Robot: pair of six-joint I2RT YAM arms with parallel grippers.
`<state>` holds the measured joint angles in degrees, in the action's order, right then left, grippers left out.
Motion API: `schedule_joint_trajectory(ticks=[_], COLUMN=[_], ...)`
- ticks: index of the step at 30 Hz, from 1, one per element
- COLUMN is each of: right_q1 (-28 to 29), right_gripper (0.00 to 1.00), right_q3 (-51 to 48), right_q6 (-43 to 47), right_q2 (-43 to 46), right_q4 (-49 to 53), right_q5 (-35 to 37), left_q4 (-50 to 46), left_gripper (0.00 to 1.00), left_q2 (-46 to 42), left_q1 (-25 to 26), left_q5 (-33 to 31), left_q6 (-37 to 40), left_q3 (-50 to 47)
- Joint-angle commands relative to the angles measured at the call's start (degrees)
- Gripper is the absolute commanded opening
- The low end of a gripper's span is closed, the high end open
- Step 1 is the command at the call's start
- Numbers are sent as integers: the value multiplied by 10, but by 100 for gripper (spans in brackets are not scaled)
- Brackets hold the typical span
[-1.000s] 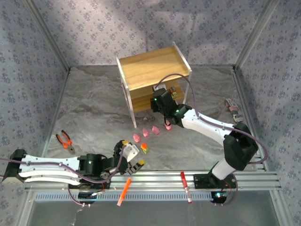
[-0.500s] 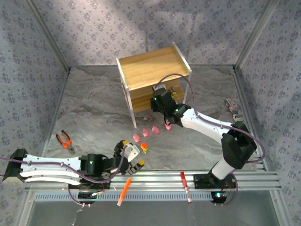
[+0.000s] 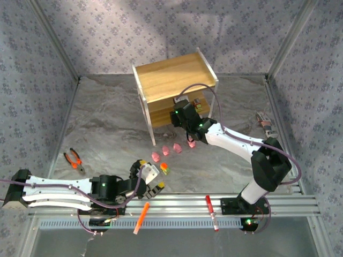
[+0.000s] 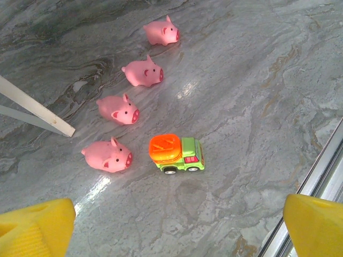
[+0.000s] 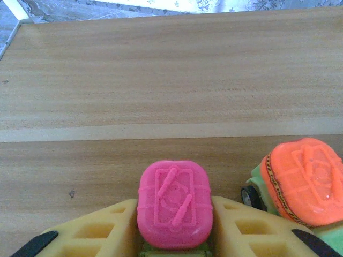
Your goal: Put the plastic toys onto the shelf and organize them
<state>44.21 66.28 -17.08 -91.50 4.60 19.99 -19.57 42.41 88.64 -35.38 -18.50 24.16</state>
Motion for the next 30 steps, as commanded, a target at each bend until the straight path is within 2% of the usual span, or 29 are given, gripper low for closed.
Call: schedule_joint_trajectory(ticks=[1, 30], right_q1=[-3, -1], right_gripper=[38, 44], right_q3=[14, -4], right_q6=[0, 14], right_q2=[-5, 49], right_q4=[3, 9], right_q5=[-7, 3], left_q4=[-2, -6], left_gripper=[100, 100], left_q2=[-4, -6], left_q1=[6, 5], left_q5=[-3, -4], left_q6=[1, -3], left_q3=[0, 1])
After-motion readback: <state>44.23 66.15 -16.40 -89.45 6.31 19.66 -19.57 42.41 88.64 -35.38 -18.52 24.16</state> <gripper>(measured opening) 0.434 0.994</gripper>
